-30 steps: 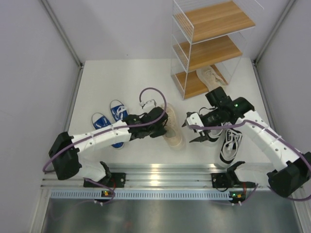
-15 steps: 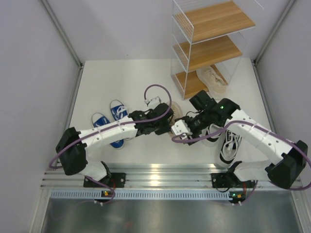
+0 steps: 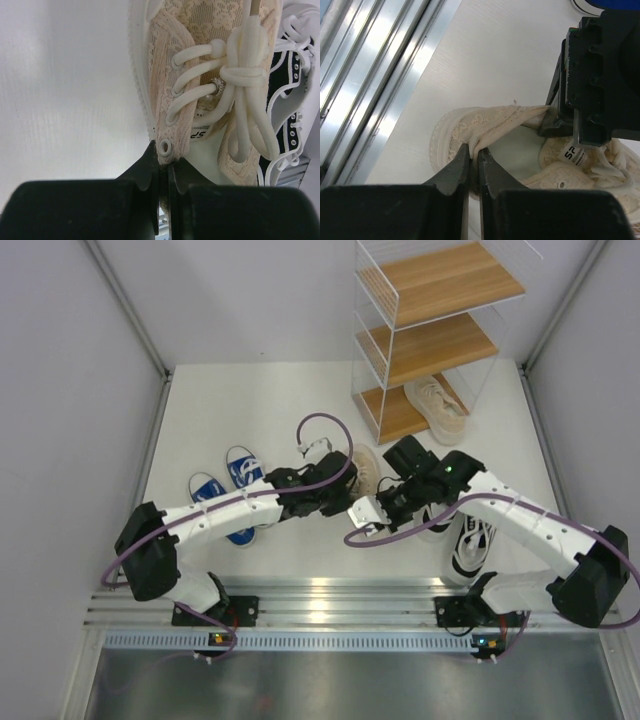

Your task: Place and organize the shoes onto the shoe shelf

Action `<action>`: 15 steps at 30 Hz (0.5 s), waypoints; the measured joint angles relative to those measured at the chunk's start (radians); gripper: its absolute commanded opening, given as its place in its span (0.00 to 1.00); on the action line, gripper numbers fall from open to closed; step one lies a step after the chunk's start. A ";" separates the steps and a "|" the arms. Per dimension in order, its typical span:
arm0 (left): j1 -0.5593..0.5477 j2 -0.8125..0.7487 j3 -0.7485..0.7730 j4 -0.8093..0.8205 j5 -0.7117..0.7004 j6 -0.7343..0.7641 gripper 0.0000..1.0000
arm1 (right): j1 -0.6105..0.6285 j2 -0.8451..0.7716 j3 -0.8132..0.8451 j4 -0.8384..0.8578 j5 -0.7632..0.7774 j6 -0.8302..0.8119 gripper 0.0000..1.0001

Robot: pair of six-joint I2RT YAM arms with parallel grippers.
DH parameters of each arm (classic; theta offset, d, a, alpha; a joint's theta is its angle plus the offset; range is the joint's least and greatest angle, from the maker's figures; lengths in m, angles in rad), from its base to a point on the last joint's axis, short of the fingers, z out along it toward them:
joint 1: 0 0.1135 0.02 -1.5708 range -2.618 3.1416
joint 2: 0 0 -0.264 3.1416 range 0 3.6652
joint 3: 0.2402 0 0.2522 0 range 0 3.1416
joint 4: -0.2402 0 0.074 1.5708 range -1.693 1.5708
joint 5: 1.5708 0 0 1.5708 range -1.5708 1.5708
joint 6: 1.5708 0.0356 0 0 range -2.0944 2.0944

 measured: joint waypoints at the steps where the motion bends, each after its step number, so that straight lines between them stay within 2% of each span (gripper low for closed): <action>1: 0.000 0.000 0.000 0.009 0.000 0.000 0.07 | 0.000 0.000 0.000 -0.001 0.006 -0.002 0.00; 2: 0.000 -0.001 -0.002 0.018 0.000 0.001 0.20 | 0.000 0.000 0.000 -0.002 0.009 -0.006 0.00; 5: 0.001 -0.023 -0.034 0.075 0.021 0.026 0.50 | 0.000 -0.008 -0.006 -0.012 0.028 -0.043 0.00; 6: 0.001 -0.043 -0.052 0.106 0.032 0.035 0.66 | -0.003 -0.012 -0.012 -0.017 0.036 -0.058 0.00; 7: 0.000 -0.071 -0.072 0.129 0.043 0.050 0.73 | -0.007 -0.016 -0.019 -0.024 0.042 -0.069 0.00; 10: 0.002 -0.193 -0.154 0.229 0.053 0.084 0.86 | -0.031 -0.042 -0.035 -0.074 0.053 -0.101 0.00; 15: 0.010 -0.409 -0.273 0.355 0.041 0.168 0.92 | -0.116 -0.126 -0.038 -0.157 0.050 -0.139 0.00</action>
